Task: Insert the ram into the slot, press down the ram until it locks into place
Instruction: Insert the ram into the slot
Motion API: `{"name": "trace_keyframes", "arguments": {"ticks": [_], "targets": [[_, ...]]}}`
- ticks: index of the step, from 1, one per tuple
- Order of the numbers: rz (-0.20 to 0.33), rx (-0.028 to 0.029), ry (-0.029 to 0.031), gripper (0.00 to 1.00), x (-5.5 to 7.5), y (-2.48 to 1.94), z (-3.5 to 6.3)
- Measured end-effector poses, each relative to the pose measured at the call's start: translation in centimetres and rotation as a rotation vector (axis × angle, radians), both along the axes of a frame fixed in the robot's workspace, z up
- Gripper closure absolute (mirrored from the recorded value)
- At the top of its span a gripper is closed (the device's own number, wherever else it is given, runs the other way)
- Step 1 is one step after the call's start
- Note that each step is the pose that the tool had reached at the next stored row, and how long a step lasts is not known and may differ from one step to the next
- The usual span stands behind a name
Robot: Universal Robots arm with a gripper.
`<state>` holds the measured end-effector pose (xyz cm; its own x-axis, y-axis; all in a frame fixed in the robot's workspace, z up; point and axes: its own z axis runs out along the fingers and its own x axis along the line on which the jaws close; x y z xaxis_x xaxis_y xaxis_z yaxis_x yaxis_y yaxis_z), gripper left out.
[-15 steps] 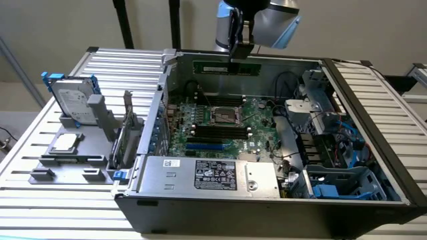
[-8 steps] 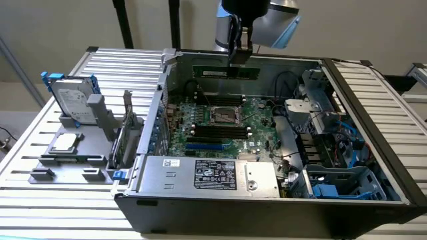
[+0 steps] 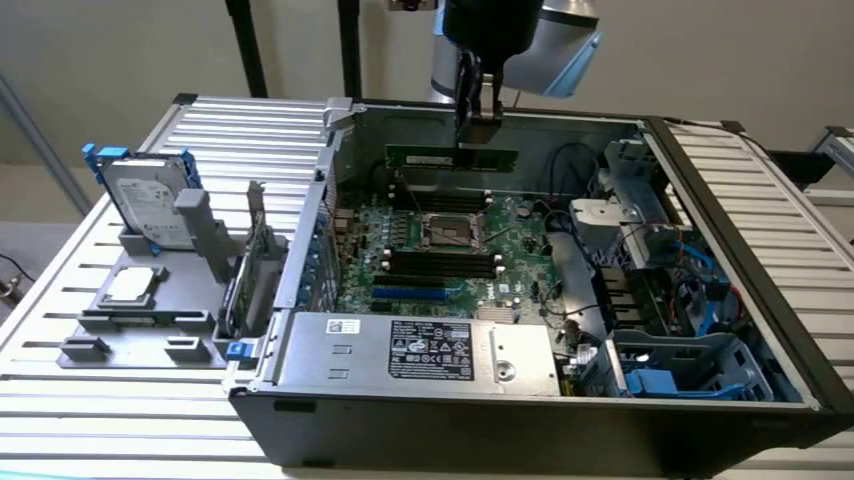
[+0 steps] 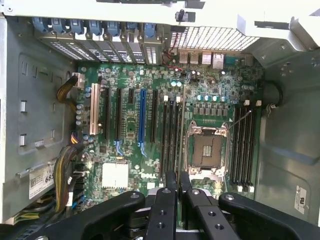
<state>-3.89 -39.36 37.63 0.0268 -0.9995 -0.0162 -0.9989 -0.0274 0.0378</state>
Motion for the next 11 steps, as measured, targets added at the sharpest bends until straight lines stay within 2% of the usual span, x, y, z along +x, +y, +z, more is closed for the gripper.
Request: {"name": "trace_keyframes", "arguments": {"ticks": [11], "targets": [[0.000,0.0001,0.0000,0.86,0.0,-0.23,-2.00]]}}
